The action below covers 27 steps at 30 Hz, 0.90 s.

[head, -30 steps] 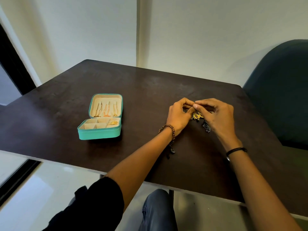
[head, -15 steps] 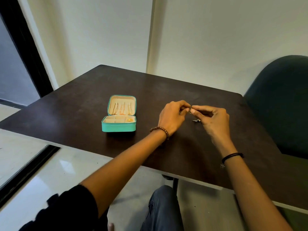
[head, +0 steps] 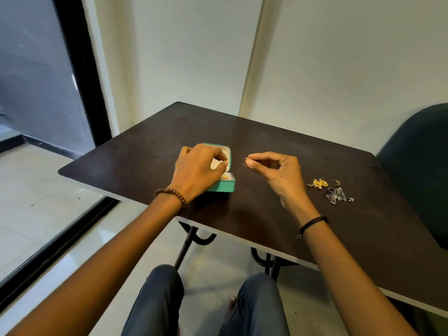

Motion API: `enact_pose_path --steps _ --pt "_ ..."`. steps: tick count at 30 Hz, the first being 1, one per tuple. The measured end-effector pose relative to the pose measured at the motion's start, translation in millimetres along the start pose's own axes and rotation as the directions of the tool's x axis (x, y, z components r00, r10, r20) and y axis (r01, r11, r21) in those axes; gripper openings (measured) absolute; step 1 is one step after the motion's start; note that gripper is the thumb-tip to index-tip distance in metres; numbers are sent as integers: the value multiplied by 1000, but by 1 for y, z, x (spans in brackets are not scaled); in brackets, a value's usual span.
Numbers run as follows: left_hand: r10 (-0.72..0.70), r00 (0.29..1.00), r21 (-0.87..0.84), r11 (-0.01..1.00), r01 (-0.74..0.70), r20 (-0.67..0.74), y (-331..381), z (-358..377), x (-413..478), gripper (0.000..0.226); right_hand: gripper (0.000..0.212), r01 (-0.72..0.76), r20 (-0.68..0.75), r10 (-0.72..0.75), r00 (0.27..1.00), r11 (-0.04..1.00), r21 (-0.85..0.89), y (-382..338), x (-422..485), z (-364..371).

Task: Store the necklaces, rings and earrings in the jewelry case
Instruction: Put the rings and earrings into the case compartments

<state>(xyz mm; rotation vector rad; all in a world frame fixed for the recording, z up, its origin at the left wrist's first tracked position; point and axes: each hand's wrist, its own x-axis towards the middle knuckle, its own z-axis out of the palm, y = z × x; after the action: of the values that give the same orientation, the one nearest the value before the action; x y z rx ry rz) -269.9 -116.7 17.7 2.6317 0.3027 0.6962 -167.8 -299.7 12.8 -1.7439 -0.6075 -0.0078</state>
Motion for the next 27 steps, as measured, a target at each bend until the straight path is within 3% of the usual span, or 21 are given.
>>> enact_pose_path --steps 13,23,27 --pt "-102 977 -184 973 137 186 -53 11 -61 55 17 70 206 -19 978 968 -243 -2 -19 38" --pt "-132 976 -286 941 179 174 -62 20 -72 76 18 116 304 -28 952 955 -274 3 -35 34" --pt "-150 976 -298 935 192 159 -62 20 -72 68 19 148 317 -45 947 939 -310 4 -36 34"
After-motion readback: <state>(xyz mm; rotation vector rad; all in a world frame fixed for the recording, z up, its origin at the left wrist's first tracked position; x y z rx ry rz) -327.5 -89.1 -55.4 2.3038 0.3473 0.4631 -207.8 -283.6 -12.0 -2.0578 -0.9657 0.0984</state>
